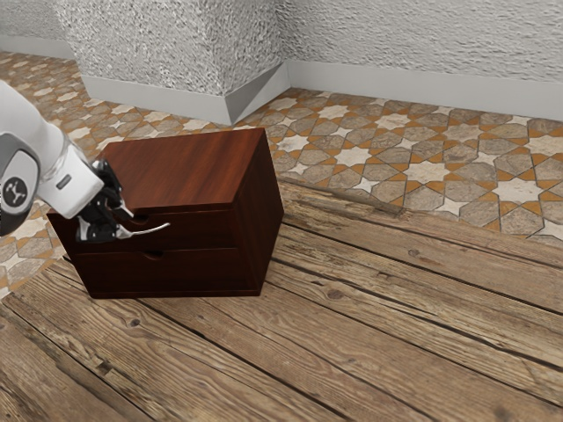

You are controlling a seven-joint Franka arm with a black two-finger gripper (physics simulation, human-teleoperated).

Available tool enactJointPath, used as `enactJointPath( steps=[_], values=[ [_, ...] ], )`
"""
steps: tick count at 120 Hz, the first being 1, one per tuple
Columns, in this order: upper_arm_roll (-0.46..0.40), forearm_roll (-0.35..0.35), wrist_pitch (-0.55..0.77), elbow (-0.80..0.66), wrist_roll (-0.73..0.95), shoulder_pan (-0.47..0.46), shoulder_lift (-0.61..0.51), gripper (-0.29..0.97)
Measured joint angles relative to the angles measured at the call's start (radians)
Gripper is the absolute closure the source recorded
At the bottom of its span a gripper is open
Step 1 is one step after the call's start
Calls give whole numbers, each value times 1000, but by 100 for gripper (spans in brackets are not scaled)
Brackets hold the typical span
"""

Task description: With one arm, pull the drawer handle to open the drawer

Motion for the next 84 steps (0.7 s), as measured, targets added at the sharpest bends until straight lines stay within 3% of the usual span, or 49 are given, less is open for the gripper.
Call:
enactJointPath(
  steps=[67,84],
  values=[
    [1,-10,52,23,6,2,97,57],
    [0,60,63,17,-14,2,96,57]
  ],
)
